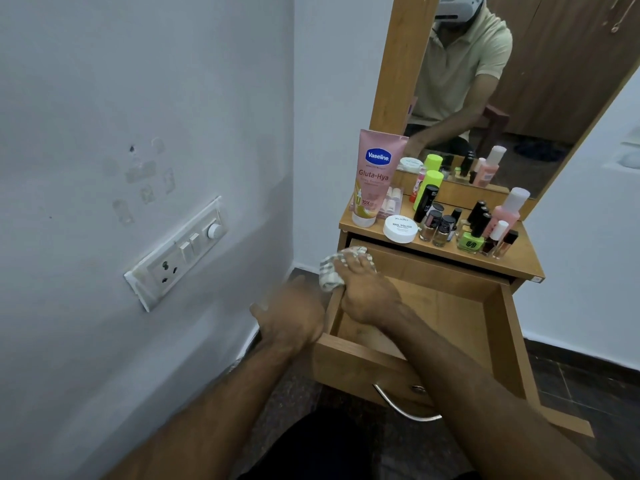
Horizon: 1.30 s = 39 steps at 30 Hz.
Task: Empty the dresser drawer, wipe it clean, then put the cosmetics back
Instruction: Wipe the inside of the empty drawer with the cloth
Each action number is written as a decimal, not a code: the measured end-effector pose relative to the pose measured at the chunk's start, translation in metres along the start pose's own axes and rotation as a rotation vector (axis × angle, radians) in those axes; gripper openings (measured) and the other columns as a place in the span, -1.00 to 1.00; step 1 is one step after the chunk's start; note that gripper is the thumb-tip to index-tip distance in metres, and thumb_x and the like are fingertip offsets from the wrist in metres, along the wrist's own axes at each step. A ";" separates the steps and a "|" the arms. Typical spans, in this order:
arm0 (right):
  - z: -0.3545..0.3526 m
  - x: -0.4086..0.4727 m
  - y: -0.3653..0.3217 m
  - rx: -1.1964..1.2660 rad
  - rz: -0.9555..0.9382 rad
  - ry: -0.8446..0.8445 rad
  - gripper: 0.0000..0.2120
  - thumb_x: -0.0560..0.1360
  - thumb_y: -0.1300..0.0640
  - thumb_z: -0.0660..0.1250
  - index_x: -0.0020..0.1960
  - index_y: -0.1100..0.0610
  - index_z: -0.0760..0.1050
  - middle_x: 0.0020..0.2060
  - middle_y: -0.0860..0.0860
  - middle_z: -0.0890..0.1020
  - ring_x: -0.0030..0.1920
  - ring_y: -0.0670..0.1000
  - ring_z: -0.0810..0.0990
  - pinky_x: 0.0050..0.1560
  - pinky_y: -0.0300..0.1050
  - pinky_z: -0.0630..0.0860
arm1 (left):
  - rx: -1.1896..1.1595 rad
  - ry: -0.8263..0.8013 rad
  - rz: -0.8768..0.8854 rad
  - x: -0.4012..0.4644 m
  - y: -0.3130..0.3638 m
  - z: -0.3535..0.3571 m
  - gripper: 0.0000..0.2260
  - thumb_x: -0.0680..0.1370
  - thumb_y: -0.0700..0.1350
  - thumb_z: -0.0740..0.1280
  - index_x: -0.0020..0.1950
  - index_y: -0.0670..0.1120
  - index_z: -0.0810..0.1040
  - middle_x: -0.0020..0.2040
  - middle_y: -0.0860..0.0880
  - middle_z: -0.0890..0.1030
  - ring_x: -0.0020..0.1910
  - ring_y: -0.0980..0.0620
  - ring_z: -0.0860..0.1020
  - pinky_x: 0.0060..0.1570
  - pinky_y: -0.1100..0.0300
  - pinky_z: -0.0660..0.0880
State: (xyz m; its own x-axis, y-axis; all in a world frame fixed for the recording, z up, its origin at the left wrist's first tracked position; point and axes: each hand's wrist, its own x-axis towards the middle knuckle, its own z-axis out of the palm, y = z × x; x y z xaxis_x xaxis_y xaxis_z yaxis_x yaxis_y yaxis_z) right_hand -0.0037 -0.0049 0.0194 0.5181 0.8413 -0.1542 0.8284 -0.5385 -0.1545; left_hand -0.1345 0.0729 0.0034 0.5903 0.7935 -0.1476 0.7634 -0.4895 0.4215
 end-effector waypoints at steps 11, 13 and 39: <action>-0.013 0.011 -0.003 -0.065 0.066 0.010 -0.34 0.58 -0.02 0.27 0.63 -0.07 0.12 0.62 0.02 0.10 0.56 0.15 0.19 0.43 0.20 0.36 | 0.094 0.047 0.116 0.002 0.002 -0.002 -0.56 0.67 0.12 0.03 0.54 0.04 0.27 0.44 -0.06 0.46 0.44 -0.11 0.36 0.45 -0.37 0.06; -0.016 0.020 -0.001 -0.100 0.100 -0.030 -0.31 0.62 0.00 0.22 0.66 -0.05 -0.02 0.65 0.00 -0.03 0.60 0.14 0.12 0.43 0.19 0.32 | 0.117 0.044 0.134 0.003 0.002 -0.003 -0.55 0.67 0.12 0.03 0.55 0.04 0.25 0.45 -0.06 0.45 0.46 -0.10 0.34 0.46 -0.38 0.03; -0.024 0.004 0.066 -0.569 0.461 -0.051 -0.58 0.65 0.02 0.21 0.42 0.23 0.43 0.29 0.17 0.54 0.20 0.09 0.54 0.07 -0.08 0.55 | 0.493 -0.199 0.580 0.018 0.019 -0.025 -0.51 0.72 0.09 -0.01 0.63 -0.03 0.13 0.64 -0.05 0.14 0.62 -0.08 0.06 0.54 -0.15 0.08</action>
State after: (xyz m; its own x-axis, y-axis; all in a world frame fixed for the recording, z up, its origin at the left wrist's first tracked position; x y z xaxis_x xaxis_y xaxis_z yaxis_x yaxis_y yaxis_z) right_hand 0.0587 -0.0359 0.0322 0.8417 0.5246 -0.1281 0.5180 -0.7173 0.4659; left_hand -0.1162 0.0867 0.0310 0.9303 0.3054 -0.2032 0.3197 -0.9466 0.0412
